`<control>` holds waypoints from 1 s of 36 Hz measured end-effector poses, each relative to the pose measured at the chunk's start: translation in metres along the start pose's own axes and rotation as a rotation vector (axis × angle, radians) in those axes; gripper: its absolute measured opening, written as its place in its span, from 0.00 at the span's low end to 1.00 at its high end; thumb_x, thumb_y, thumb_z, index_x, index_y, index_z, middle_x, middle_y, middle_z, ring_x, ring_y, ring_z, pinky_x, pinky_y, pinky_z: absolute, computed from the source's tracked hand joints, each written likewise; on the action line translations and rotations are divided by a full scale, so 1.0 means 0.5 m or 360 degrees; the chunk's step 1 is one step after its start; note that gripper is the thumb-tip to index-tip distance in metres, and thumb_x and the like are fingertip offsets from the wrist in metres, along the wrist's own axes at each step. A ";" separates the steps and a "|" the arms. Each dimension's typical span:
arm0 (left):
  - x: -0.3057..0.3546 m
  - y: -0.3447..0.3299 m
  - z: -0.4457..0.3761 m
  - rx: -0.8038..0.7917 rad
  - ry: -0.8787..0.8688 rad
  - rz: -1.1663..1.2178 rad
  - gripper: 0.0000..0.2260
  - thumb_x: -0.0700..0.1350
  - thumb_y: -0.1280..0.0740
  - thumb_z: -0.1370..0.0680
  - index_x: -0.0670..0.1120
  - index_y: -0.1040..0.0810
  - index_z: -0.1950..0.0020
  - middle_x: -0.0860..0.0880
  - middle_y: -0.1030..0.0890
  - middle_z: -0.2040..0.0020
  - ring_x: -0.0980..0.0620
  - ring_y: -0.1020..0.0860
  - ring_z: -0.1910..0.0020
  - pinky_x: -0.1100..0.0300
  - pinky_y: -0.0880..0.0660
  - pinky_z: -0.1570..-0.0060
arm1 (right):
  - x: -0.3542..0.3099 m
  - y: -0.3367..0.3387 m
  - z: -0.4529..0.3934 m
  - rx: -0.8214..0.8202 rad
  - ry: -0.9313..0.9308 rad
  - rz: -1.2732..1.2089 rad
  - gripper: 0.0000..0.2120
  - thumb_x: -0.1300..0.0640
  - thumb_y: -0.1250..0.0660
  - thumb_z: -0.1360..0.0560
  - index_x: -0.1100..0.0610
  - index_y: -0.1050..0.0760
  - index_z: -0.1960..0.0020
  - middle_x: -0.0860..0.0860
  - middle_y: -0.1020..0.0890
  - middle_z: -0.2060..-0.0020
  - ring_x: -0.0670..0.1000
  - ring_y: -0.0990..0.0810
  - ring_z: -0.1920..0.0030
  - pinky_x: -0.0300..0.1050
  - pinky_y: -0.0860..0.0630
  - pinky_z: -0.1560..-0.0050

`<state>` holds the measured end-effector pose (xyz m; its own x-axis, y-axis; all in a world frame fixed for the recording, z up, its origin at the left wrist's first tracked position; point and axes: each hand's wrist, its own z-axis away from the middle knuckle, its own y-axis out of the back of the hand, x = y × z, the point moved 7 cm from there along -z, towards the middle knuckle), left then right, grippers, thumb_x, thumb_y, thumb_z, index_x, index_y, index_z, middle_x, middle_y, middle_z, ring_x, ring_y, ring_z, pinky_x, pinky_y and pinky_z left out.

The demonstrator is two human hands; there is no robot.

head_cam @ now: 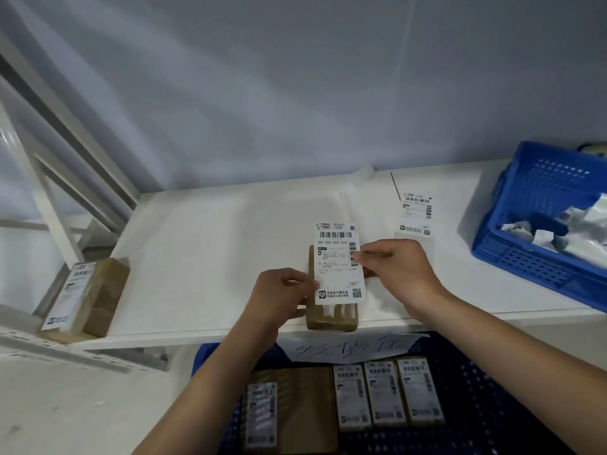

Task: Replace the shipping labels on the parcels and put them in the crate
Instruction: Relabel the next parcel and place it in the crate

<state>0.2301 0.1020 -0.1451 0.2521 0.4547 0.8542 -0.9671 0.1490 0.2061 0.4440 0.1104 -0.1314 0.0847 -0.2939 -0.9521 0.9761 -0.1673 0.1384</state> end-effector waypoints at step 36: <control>-0.023 0.005 -0.011 0.0384 0.0010 -0.0353 0.10 0.42 0.23 0.26 0.51 0.16 0.66 0.53 0.14 0.65 0.55 0.20 0.68 0.60 0.21 0.61 | 0.051 -0.007 -0.028 0.0170 0.0076 0.0547 0.04 0.59 0.28 0.23 0.58 0.14 0.51 0.43 0.18 0.62 0.37 0.21 0.60 0.24 0.30 0.65</control>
<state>0.2253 0.1020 -0.1568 0.4569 0.4400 0.7731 -0.8686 0.0330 0.4945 0.4458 0.1167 -0.1601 0.4157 -0.3065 -0.8563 0.8629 -0.1647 0.4778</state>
